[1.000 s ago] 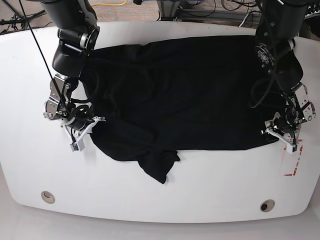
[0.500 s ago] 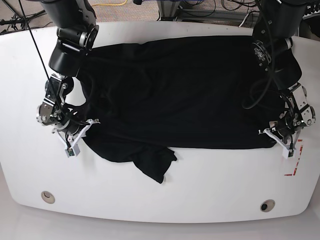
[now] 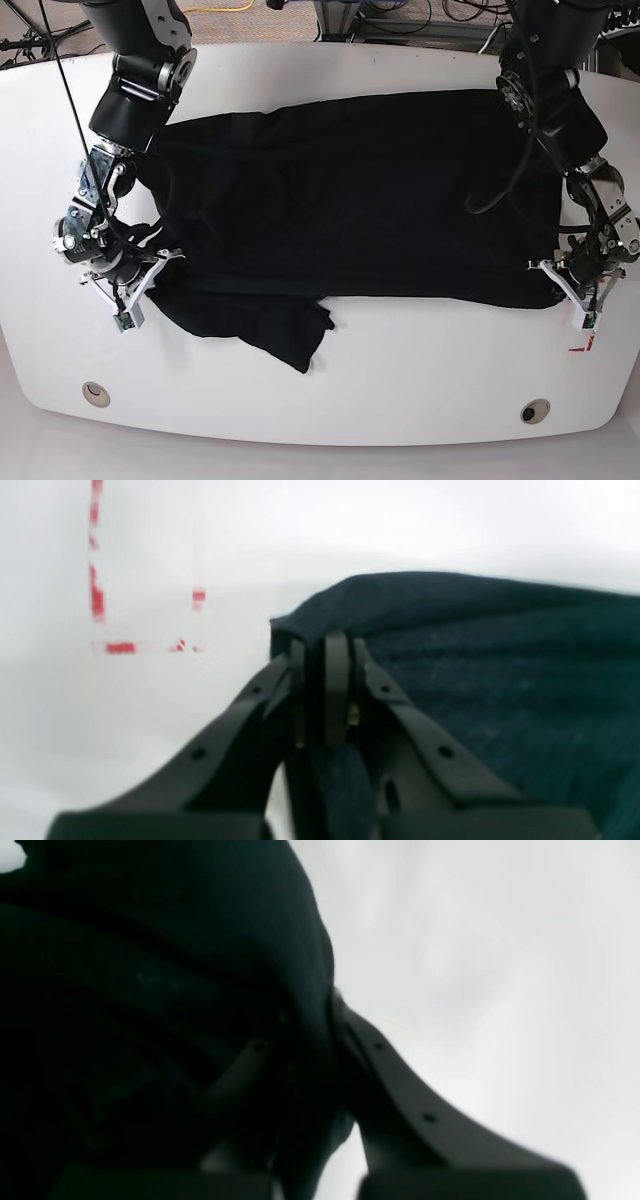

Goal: Fold the T-shirt properly
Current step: 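Pull the shirt edge with both grippers to straighten it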

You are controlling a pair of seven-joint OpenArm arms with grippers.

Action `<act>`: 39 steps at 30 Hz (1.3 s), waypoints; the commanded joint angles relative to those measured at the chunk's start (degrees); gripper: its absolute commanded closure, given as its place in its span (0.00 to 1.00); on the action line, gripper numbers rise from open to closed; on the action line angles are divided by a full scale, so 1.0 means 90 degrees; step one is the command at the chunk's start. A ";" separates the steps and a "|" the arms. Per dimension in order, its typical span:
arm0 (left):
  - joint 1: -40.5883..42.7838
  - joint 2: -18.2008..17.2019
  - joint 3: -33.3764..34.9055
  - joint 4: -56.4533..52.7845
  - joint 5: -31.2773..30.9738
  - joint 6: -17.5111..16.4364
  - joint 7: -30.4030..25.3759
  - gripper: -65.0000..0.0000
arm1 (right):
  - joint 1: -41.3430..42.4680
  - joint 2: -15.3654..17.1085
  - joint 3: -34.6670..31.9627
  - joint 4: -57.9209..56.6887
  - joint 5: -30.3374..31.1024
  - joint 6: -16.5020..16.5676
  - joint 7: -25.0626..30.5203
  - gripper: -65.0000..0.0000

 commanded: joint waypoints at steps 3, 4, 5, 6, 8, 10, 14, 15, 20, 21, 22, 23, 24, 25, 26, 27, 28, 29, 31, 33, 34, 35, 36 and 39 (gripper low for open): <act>0.0056 0.0011 -0.0017 0.0817 0.0013 0.0016 0.0216 0.97 | -0.0125 0.0093 0.0034 0.0799 0.0022 -0.0008 -0.0151 1.00; 0.0134 0.0031 -0.0017 0.0944 0.0013 0.0016 0.0294 0.97 | -0.0174 0.0093 0.0034 0.0907 0.0032 -0.0008 -0.0239 1.00; 0.0222 0.0050 -0.0017 0.1110 0.0013 0.0016 0.0401 0.97 | -0.0233 0.0093 0.0034 0.1053 0.0032 -0.0008 -0.0336 1.00; 0.0300 0.0050 -0.0017 0.1286 0.0013 0.0016 0.0489 0.97 | -0.0291 0.0093 0.0044 0.1200 0.0062 -0.0008 -0.0424 1.00; 0.0437 0.0060 -0.0017 0.1628 0.0013 0.0016 0.0636 0.97 | -0.0408 0.0103 0.0053 0.1454 0.0189 -0.0008 -0.0581 1.00; 0.0535 0.0099 -0.0017 0.1882 0.0013 0.0016 0.0782 0.97 | -0.0516 0.0103 0.0053 0.1649 0.0345 -0.0008 -0.0678 1.00; 0.0760 0.0285 -0.0017 0.2546 0.0013 0.0016 0.1231 0.96 | -0.0780 0.0132 0.0063 0.2089 0.0609 -0.0008 -0.0913 1.00; 0.0808 0.0295 -0.0017 0.2663 0.0013 0.0016 0.1319 0.96 | -0.0828 0.0152 0.0063 0.2167 0.0628 -0.0008 -0.0952 1.00; 0.1219 0.0314 -0.0017 0.3415 0.0013 0.0016 0.1798 0.96 | -0.1180 0.0230 0.0063 0.2626 0.0823 -0.0008 -0.1216 1.00; 0.1336 0.0314 -0.0017 0.3552 0.0013 0.0016 0.1876 0.96 | -0.1268 0.0220 0.0063 0.2704 0.0853 -0.0008 -0.1235 1.00; 0.1453 0.0314 -0.0017 0.3679 0.0013 0.0016 0.1935 0.96 | -0.1366 0.0220 0.0063 0.2773 0.0882 -0.0008 -0.1245 1.00; 0.1531 0.0314 -0.0017 0.3757 0.0013 0.0016 0.1974 0.96 | -0.1434 0.0210 0.0063 0.2812 0.0902 -0.0008 -0.1245 1.00; 0.1629 0.0304 -0.0017 0.3855 0.0013 0.0016 0.2023 0.96 | -0.1522 0.0210 0.0073 0.2841 0.0931 -0.0008 -0.1245 1.00; 0.1756 0.0295 -0.0017 0.3952 0.0013 0.0016 0.2062 0.96 | -0.1600 0.0210 0.0073 0.2870 0.0931 -0.0008 -0.1245 1.00; 0.1854 0.0295 -0.0026 0.4021 0.0013 0.0016 0.2081 0.96 | -0.1669 0.0210 0.0092 0.2880 0.0931 -0.0008 -0.1245 1.00; 0.1961 0.0285 -0.0036 0.4118 0.0013 0.0016 0.2111 0.96 | -0.1766 0.0201 0.0171 0.2880 0.0931 -0.0008 -0.1245 1.00; 0.2049 0.0285 -0.0046 0.4187 0.0013 0.0016 0.2130 0.96 | -0.1844 0.0201 0.0258 0.2880 0.0931 -0.0008 -0.1245 1.00; 0.2117 0.0285 -0.0046 0.4245 0.0013 0.0016 0.2150 0.96 | -0.1893 0.0191 0.0346 0.2890 0.0931 -0.0008 -0.1245 1.00; 0.2332 0.0285 -0.0046 0.4412 0.0013 0.0016 0.2208 0.96 | -0.2030 0.0181 0.0551 0.2890 0.0941 -0.0008 -0.1245 1.00; 0.2567 0.0275 -0.0056 0.4558 0.0013 0.0016 0.2247 0.96 | -0.2167 0.0103 0.0718 0.2890 0.1038 -0.0008 -0.1245 1.00; 0.2635 0.0275 -0.0056 0.4578 0.0013 0.0016 0.2247 0.96 | -0.2225 0.0093 0.0766 0.2890 0.1087 -0.0008 -0.1245 1.00; 0.2752 0.0255 -0.0056 0.4587 0.0013 0.0016 0.2237 0.96 | -0.2323 0.0113 0.0845 0.2890 0.1204 -0.0008 -0.1245 1.00; 0.2850 0.0187 -0.0056 0.4597 0.0013 0.0016 0.2237 0.96 | -0.2421 0.0113 0.0884 0.2890 0.1322 -0.0008 -0.1245 1.00; 0.3045 0.0050 -0.0056 0.4597 0.0013 0.0016 0.2237 0.96 | -0.2626 0.0113 0.0942 0.2890 0.1556 -0.0008 -0.1245 1.00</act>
